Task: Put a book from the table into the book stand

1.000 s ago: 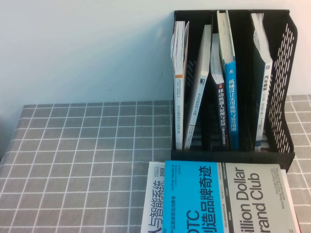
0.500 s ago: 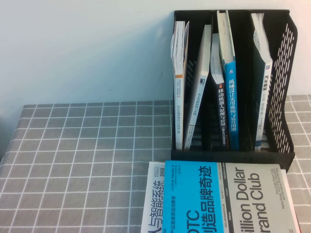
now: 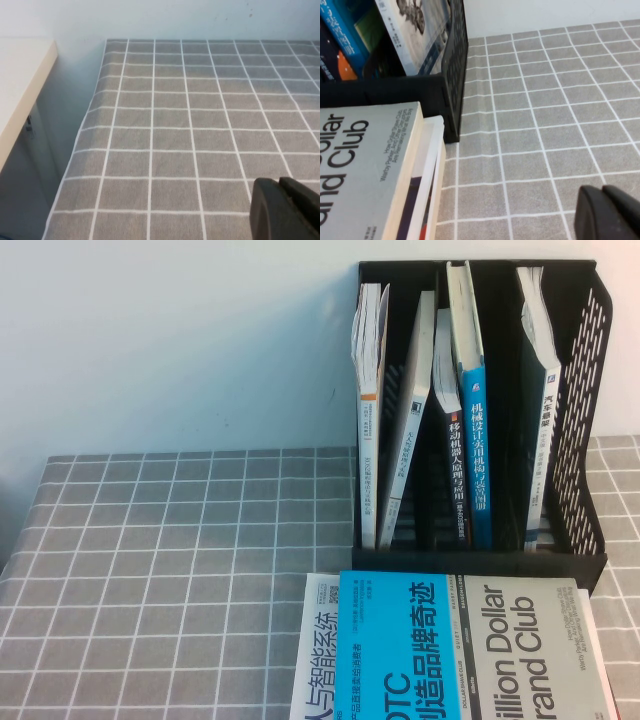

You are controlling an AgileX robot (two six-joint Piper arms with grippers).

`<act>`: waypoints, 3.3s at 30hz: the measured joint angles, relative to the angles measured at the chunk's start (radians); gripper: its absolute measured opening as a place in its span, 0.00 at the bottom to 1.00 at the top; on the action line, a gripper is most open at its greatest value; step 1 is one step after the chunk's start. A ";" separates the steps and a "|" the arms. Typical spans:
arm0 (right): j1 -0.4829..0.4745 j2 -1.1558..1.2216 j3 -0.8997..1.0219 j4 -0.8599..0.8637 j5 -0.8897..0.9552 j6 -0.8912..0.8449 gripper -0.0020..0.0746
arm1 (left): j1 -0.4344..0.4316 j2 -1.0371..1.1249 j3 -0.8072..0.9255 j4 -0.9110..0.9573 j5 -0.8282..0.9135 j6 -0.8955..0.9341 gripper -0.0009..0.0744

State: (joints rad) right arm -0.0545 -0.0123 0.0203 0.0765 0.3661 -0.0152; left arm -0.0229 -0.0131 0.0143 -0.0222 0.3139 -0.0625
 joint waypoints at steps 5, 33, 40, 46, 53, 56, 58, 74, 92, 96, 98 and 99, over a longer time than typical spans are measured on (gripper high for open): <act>0.000 0.000 0.006 0.000 -0.059 0.000 0.02 | 0.000 0.000 0.006 -0.002 -0.099 -0.015 0.01; 0.000 -0.002 -0.172 0.013 -1.073 -0.020 0.02 | 0.000 -0.002 -0.045 -0.248 -1.201 -0.409 0.01; 0.000 0.061 -0.485 0.009 -0.909 -0.030 0.02 | 0.002 -0.002 -0.381 -0.240 -0.844 -0.146 0.01; 0.000 0.238 -0.726 0.009 -0.591 -0.051 0.02 | 0.002 0.106 -0.538 -0.259 -0.618 0.114 0.01; 0.000 0.417 -0.838 -0.002 -0.113 -0.130 0.02 | 0.002 0.294 -0.642 -0.398 -0.232 0.152 0.01; 0.000 0.431 -0.838 -0.015 0.040 -0.157 0.02 | 0.002 0.395 -0.655 -0.371 -0.031 0.152 0.01; 0.000 0.433 -0.838 -0.007 0.114 -0.163 0.02 | 0.002 0.464 -0.655 -0.335 0.083 0.152 0.01; 0.000 0.708 -0.733 0.057 0.331 -0.139 0.02 | 0.002 0.772 -0.655 -0.384 0.256 0.152 0.01; 0.047 1.325 -0.676 0.601 0.275 -0.626 0.02 | 0.027 1.084 -0.655 -0.867 0.357 0.594 0.01; 0.103 1.369 -0.664 0.608 0.233 -0.634 0.02 | 0.112 1.149 -0.655 -0.966 0.419 0.647 0.01; 0.120 1.389 -0.660 0.608 0.212 -0.627 0.02 | 0.154 1.181 -0.655 -1.022 0.454 0.678 0.01; 0.122 1.397 -0.660 0.608 0.202 -0.622 0.02 | 0.172 1.201 -0.655 -1.047 0.468 0.699 0.01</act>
State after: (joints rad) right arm 0.0677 1.3844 -0.6395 0.6843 0.5682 -0.6374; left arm 0.1490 1.1883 -0.6403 -1.0691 0.7820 0.6362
